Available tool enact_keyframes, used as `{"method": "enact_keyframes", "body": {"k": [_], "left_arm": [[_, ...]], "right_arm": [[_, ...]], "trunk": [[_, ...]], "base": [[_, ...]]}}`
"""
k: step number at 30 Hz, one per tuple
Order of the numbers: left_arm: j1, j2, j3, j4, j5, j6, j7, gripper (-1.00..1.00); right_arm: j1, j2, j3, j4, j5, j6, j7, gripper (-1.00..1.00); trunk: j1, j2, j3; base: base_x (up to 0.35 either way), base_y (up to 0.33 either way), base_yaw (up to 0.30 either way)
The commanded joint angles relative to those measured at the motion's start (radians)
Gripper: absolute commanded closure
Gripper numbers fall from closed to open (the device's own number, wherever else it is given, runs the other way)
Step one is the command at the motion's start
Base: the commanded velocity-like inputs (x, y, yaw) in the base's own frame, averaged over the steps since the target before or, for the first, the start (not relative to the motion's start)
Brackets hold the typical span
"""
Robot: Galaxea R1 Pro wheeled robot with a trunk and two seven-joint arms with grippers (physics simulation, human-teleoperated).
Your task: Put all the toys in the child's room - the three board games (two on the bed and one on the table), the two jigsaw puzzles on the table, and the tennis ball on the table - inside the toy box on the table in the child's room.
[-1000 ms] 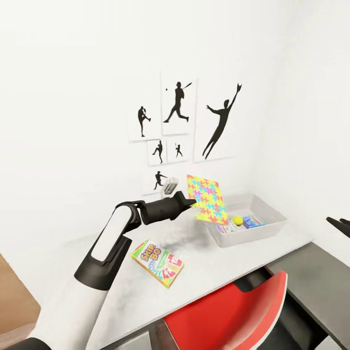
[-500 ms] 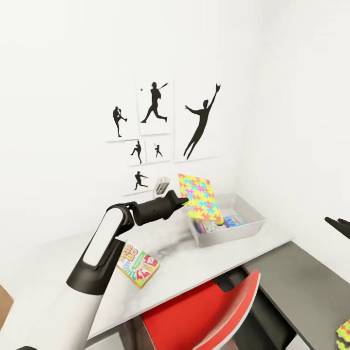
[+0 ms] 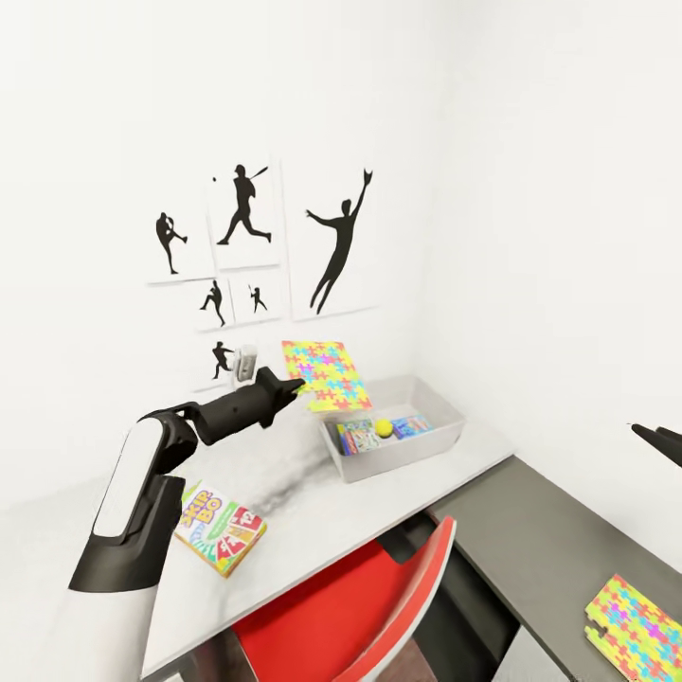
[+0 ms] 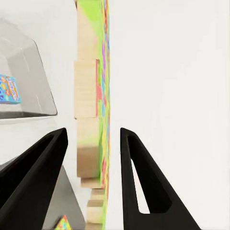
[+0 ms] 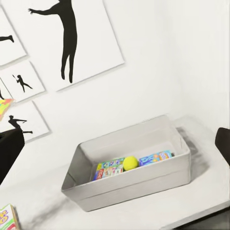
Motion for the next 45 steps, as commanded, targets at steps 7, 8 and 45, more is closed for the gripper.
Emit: {"method": "enact_keyframes", "body": {"k": [7,8,45], "left_arm": [[-0.046,0.035,0.033,0.000,0.157,0.016,0.237,1.00],[-0.046,0.037,0.044,0.000,0.161,0.018,0.242,1.00],[-0.025,0.048,0.114,0.019,0.170,0.020,0.291,1.00]], "right_arm": [[0.000,0.000,-0.002,0.000,-0.002,0.005,0.002,-1.00],[0.000,0.000,-0.002,0.000,-0.002,0.005,0.002,-1.00],[0.005,-0.056,-0.003,0.001,0.003,0.065,0.054,-1.00]], "trunk": [[0.001,-0.002,0.004],[0.001,-0.002,0.005],[0.001,-0.002,0.026]], "base": [[0.000,-0.001,-0.262],[0.000,0.000,-0.262],[0.000,0.000,-0.173]]}}
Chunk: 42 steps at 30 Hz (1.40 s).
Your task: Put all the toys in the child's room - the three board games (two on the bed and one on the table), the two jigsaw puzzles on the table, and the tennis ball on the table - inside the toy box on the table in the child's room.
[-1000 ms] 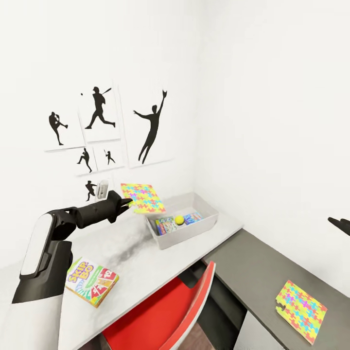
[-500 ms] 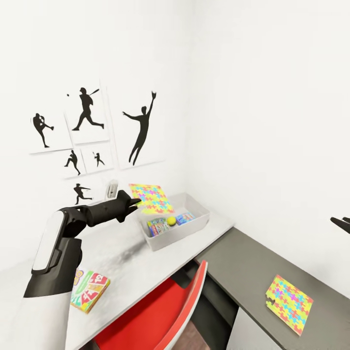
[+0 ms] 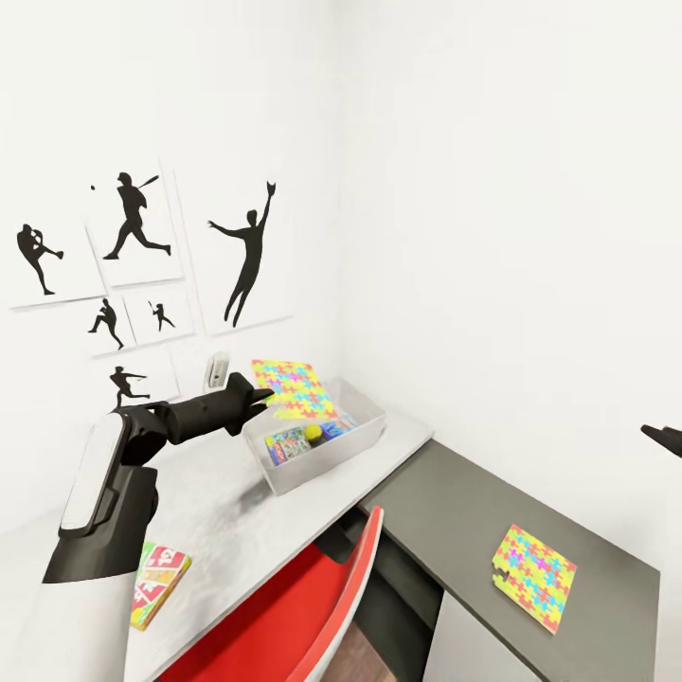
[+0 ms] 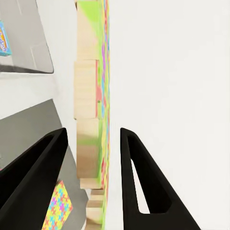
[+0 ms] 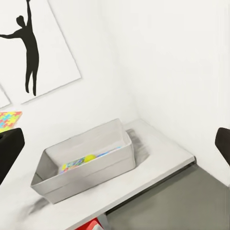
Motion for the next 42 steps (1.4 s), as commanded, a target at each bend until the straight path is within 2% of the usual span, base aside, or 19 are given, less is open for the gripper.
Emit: {"method": "enact_keyframes", "body": {"k": [1,3,4,22,23,25,28,34,37,38,40,42], "left_arm": [[0.000,0.001,0.000,-0.002,0.008,0.002,0.010,1.00],[0.002,0.003,0.000,-0.009,0.008,0.004,0.010,1.00],[0.010,0.005,-0.001,-0.019,0.014,0.006,0.008,1.00],[0.023,0.006,0.007,-0.020,0.020,0.006,0.007,1.00],[0.029,0.012,0.009,-0.020,0.020,0.009,0.005,1.00],[0.040,0.043,0.007,-0.021,0.020,0.026,0.000,1.00],[0.050,0.067,0.010,-0.021,0.020,0.035,-0.001,1.00],[0.051,0.098,0.009,-0.021,0.020,0.044,-0.019,1.00],[0.058,0.109,0.013,-0.021,0.018,0.046,-0.075,1.00],[0.071,0.156,0.063,-0.019,0.019,0.047,-0.126,1.00],[0.098,0.166,0.083,-0.019,0.020,0.045,-0.133,1.00],[0.123,0.175,0.127,-0.020,0.021,0.048,-0.148,1.00]], "right_arm": [[-0.001,0.001,0.002,0.000,-0.002,-0.007,0.003,-1.00],[0.001,0.003,0.004,0.000,-0.002,-0.032,0.007,-1.00],[0.004,0.005,0.005,0.000,-0.002,-0.071,0.006,-1.00],[0.007,-0.003,0.005,-0.001,-0.003,-0.062,0.010,-1.00],[0.007,-0.004,0.005,-0.001,-0.003,-0.062,0.010,-1.00],[0.007,-0.003,0.006,-0.001,-0.003,-0.063,0.011,-1.00],[0.007,-0.002,0.006,-0.001,-0.003,-0.065,0.013,-1.00],[0.007,0.001,0.007,-0.001,-0.003,-0.067,0.014,-1.00],[0.007,0.002,0.008,-0.001,-0.003,-0.066,0.014,-1.00],[0.007,0.000,0.046,-0.001,-0.003,-0.064,0.014,-1.00],[0.006,0.000,0.059,-0.001,-0.002,-0.063,0.011,-1.00],[0.001,0.001,0.105,-0.001,-0.002,-0.062,0.005,-1.00]], "trunk": [[0.001,-0.002,-0.002],[0.001,-0.002,-0.002],[0.001,-0.002,-0.002],[0.001,-0.002,-0.001],[0.001,-0.002,-0.001],[0.001,-0.002,-0.001],[0.001,-0.002,-0.001],[0.001,-0.002,-0.001],[0.001,-0.002,-0.001],[0.001,-0.002,-0.001],[0.001,-0.002,-0.001],[0.001,-0.002,-0.001]], "base": [[0.000,0.000,-0.014],[0.000,0.000,-0.032],[0.000,0.000,-0.106],[0.000,0.000,-0.264],[0.000,0.000,-0.297],[0.000,0.000,-0.296],[0.000,0.000,-0.290],[0.000,0.000,-0.281],[0.000,0.000,-0.286],[0.000,0.000,-0.290],[0.000,0.000,-0.290],[0.000,0.000,-0.291]]}}
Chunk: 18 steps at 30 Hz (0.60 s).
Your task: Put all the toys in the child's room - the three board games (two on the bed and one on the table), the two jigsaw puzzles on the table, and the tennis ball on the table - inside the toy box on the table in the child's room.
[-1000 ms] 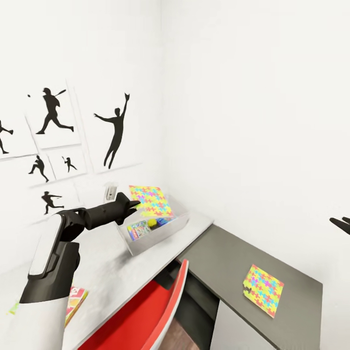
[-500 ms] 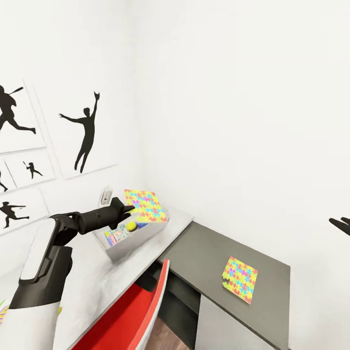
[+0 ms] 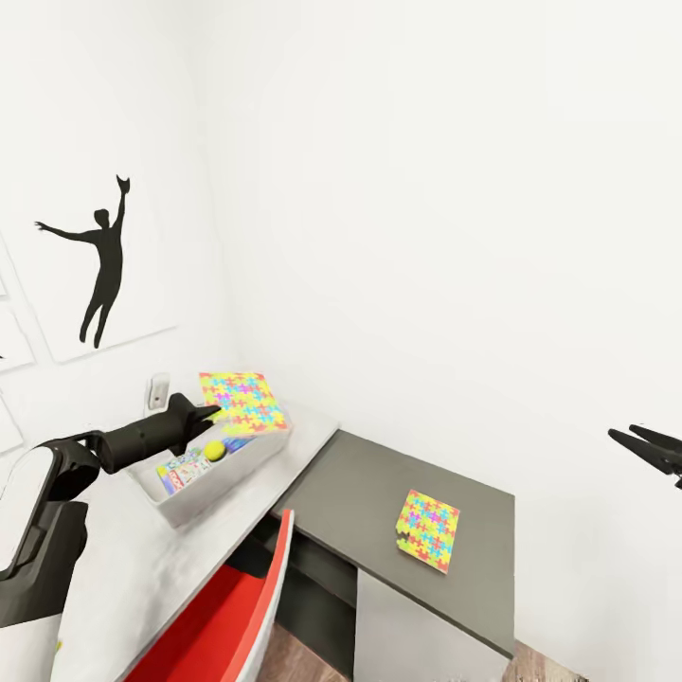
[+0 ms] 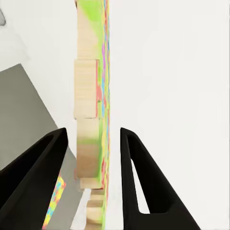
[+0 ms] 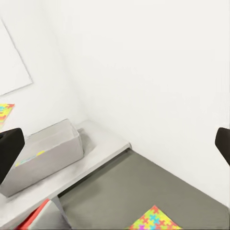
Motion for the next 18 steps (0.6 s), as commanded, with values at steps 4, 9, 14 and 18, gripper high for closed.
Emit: {"method": "enact_keyframes", "body": {"k": [4,9,14,18], "left_arm": [[0.032,0.027,0.079,0.000,0.017,0.024,-0.075,1.00],[0.039,0.031,0.092,0.001,0.014,0.027,-0.089,1.00],[0.041,0.046,0.106,0.001,0.011,0.027,-0.092,1.00],[0.052,0.057,0.115,-0.001,0.011,0.026,-0.094,1.00]], "right_arm": [[-0.005,0.000,0.032,0.000,-0.003,0.006,-0.003,-1.00],[-0.004,0.001,0.036,0.000,-0.003,0.005,-0.002,-1.00],[-0.004,0.001,0.037,0.000,-0.003,0.005,-0.002,-1.00],[-0.004,0.001,0.034,0.000,-0.002,0.005,-0.002,-1.00]], "trunk": [[0.001,-0.002,-0.001],[0.001,-0.002,0.001],[0.001,-0.002,0.004],[0.001,-0.002,0.005]], "base": [[0.000,0.000,-0.291],[0.000,0.000,-0.291],[0.136,0.000,-0.291],[0.288,0.000,-0.291]]}}
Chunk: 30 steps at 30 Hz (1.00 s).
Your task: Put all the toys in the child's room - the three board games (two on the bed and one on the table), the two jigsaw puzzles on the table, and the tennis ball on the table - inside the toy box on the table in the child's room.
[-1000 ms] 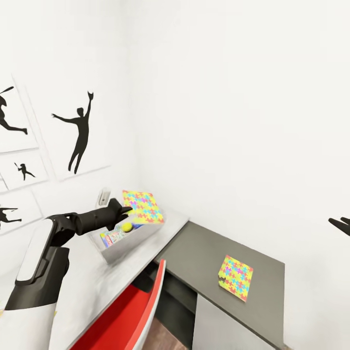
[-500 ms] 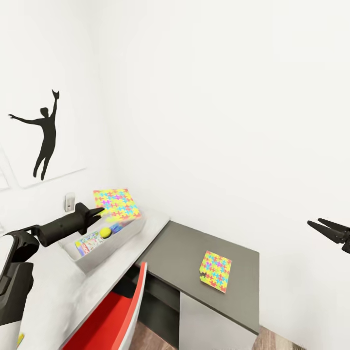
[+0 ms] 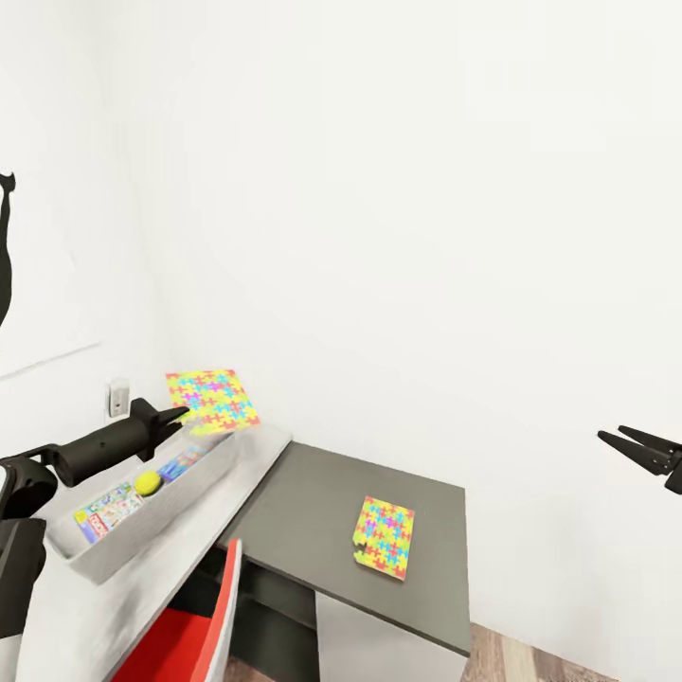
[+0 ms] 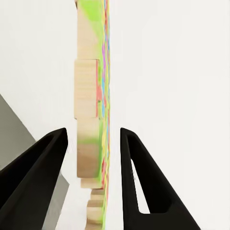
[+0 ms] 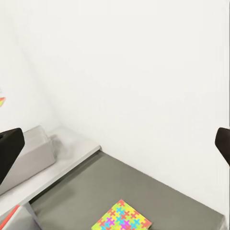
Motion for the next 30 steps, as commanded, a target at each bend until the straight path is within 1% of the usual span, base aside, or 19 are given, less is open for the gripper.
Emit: {"method": "enact_keyframes", "body": {"k": [1,4,8,11,20,25,26,28,30], "left_arm": [[0.001,0.009,0.016,-0.001,0.016,0.002,0.010,1.00],[0.006,0.022,0.039,-0.002,0.017,0.004,0.010,1.00],[0.032,0.029,0.052,-0.002,0.017,0.005,0.008,1.00],[0.037,0.031,0.054,-0.002,0.017,0.004,0.004,1.00],[0.041,0.031,0.055,-0.002,0.017,0.003,0.001,1.00],[0.041,0.032,0.057,-0.002,0.017,0.001,0.001,1.00],[0.041,0.032,0.060,-0.001,0.017,0.000,0.001,1.00],[0.025,0.030,0.088,0.006,0.017,-0.005,0.005,1.00],[0.021,0.032,0.093,0.008,0.016,-0.006,0.005,1.00]], "right_arm": [[-0.002,0.000,-0.001,0.000,-0.003,0.005,0.001,-1.00],[-0.002,0.000,-0.002,0.000,-0.003,0.005,0.001,-1.00],[-0.002,0.000,-0.003,0.000,-0.003,0.005,0.001,-1.00],[-0.002,0.000,-0.003,0.000,-0.003,0.005,0.002,-1.00],[0.000,0.000,-0.003,0.000,-0.003,0.005,0.003,-1.00],[0.003,0.002,0.002,0.000,-0.003,-0.009,0.004,-1.00],[0.003,0.001,0.001,0.000,-0.003,-0.010,0.004,-1.00],[0.000,0.001,0.001,0.000,0.000,-0.002,-0.010,-1.00],[0.000,0.002,0.002,0.000,0.001,-0.006,-0.023,-1.00]], "trunk": [[0.001,-0.002,-0.002],[0.001,-0.002,0.000],[0.001,-0.002,0.001],[0.001,-0.002,0.002],[0.001,-0.002,0.002],[0.001,-0.002,0.002],[0.001,-0.002,0.002],[0.001,-0.002,0.002],[0.001,-0.002,0.002]], "base": [[0.137,0.000,-0.291],[0.075,0.000,-0.291],[0.021,0.000,-0.285],[0.077,0.032,-0.143],[0.263,0.209,-0.016],[0.086,0.073,-0.001],[0.020,0.017,0.000],[0.009,0.007,0.000],[0.002,0.002,0.000]]}}
